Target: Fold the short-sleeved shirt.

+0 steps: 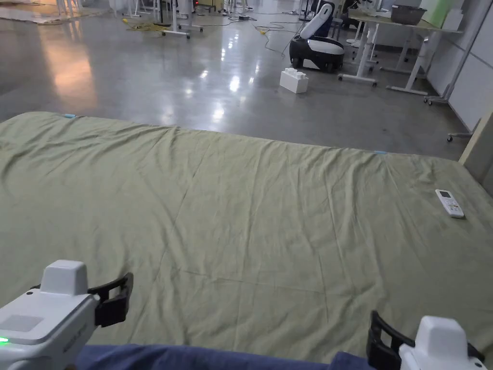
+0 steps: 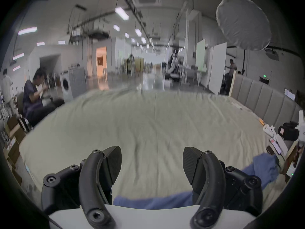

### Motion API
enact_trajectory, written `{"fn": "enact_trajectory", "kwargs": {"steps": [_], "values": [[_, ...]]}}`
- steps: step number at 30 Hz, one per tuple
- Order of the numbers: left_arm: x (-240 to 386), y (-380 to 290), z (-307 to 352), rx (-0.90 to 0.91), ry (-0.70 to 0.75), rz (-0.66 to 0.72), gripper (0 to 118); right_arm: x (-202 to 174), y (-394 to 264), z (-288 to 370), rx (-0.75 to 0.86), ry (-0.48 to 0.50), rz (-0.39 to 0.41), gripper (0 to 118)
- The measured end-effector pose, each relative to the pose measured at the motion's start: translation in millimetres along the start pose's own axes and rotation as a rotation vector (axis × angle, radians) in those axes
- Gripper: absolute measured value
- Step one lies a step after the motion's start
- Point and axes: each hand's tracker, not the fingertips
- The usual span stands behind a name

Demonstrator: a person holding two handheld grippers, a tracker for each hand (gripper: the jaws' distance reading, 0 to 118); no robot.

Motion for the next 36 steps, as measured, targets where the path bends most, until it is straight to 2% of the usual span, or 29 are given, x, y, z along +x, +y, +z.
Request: {"fn": "enact_trajectory", "kwargs": {"steps": [2,4,5,6,7,8,9,11,12,14,21,26,30,34,35,36], "values": [[15.2,12.3,4.6,0.083,0.024,-0.007,76,-12.7,14.8,0.1,0.111,-0.005,0.032,85],[27.7,21.3,7.9,0.138,0.037,0.009,66,-23.8,25.9,-1.6,0.178,-0.002,0.041,79],[32.8,24.6,9.5,0.167,0.045,0.016,58,-29.4,32.5,-0.7,0.242,-0.009,0.06,73],[36.6,27.1,10.4,0.186,0.048,0.025,46,-34.1,38.6,-0.5,0.292,-0.006,0.078,57],[39.4,29.0,9.8,0.193,0.052,0.031,34,-38.4,39.1,-4.7,0.243,0.01,0.029,46],[41.7,31.5,8.7,0.198,0.053,0.032,19,-42.7,43.8,-5.4,0.269,-0.001,0.029,36],[43.2,32.5,8.7,0.199,0.054,0.039,14,-46.0,45.9,-6.5,0.277,-0.005,0.026,22],[46.7,33.3,10.4,0.211,0.073,0.05,6,-49.2,48.5,-7.5,0.296,-0.004,0.022,7],[45.1,35.4,10.4,0.218,0.061,0.052,6,-50.6,50.5,-6.6,0.312,-0.007,0.017,4],[46.7,37.8,14.4,0.226,0.063,0.057,5,-52.9,53.1,-5.0,0.332,-0.011,0.019,1],[42.2,48.3,17.1,0.209,0.052,-0.006,5,-55.4,57.3,-10.3,0.31,0.0,-0.011,1],[1.8,42.3,13.5,0.015,-0.074,0.024,5,-54.9,55.5,-12.8,0.283,0.019,0.0,0],[-47.6,21.0,9.2,-0.151,-0.057,0.038,5,-56.9,48.9,-16.4,0.249,0.013,0.038,0],[-100.8,-8.4,0.9,-0.333,-0.152,0.141,5,-58.8,38.9,-20.6,0.217,0.018,0.054,0],[-108.2,-15.4,-2.0,-0.357,-0.168,0.163,7,-60.2,36.8,-21.7,0.204,0.017,0.053,0],[-120.0,-24.6,-5.3,-0.393,-0.193,0.182,16,-61.1,33.9,-23.3,0.189,0.019,0.049,0]]}}
